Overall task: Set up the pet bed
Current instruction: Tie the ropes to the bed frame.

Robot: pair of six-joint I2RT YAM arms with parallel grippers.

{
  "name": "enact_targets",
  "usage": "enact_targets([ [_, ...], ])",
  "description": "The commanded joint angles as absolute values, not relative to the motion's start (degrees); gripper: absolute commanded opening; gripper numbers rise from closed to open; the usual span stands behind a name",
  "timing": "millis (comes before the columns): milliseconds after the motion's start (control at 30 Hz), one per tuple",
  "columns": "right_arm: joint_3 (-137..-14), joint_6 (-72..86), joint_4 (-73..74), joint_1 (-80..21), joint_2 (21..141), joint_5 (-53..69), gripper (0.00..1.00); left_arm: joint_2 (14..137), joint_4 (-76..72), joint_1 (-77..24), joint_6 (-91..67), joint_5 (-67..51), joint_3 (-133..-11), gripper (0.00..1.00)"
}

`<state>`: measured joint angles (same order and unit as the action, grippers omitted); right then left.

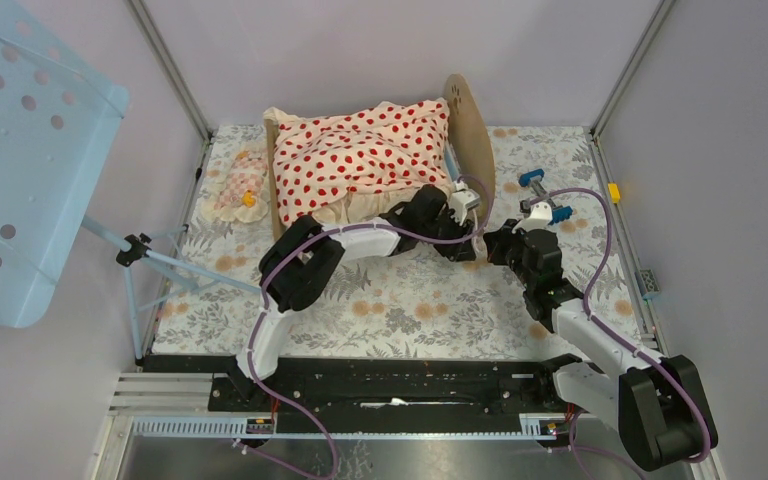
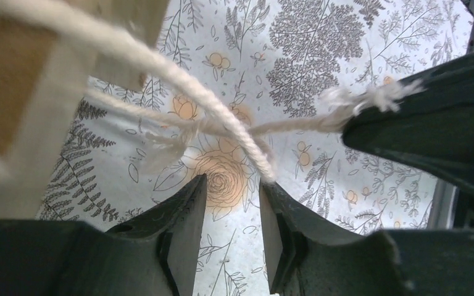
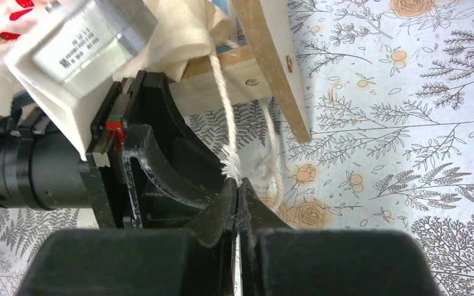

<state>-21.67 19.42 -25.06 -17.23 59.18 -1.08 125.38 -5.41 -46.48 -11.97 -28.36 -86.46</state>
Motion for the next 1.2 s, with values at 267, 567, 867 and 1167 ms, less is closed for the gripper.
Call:
enact_targets([
  [267,-21.4,22.09,-26.18,-17.4,57.92,-1.88,0.0,126.13,-9.76,-46.41,-10.21,-18.9,-80.8,0.46],
  [567,-20.84,22.85,-26.28,-17.36,57.45,-1.58,0.0,120.5,-23.1,-48.08,-6.61,-12.85,-69.19,0.47],
  [867,-20.71,23.09,-26.72,-17.41,57.61,-1.24,0.0,117.6,-36.2,-49.71,-0.58,-9.16,-61.69,0.49],
  [1167,-20.39,23.2,-26.64,-17.4,56.98,-1.23,0.0,119.92,-41.94,-51.42,4.67,-3.1,-61.31,0.57],
])
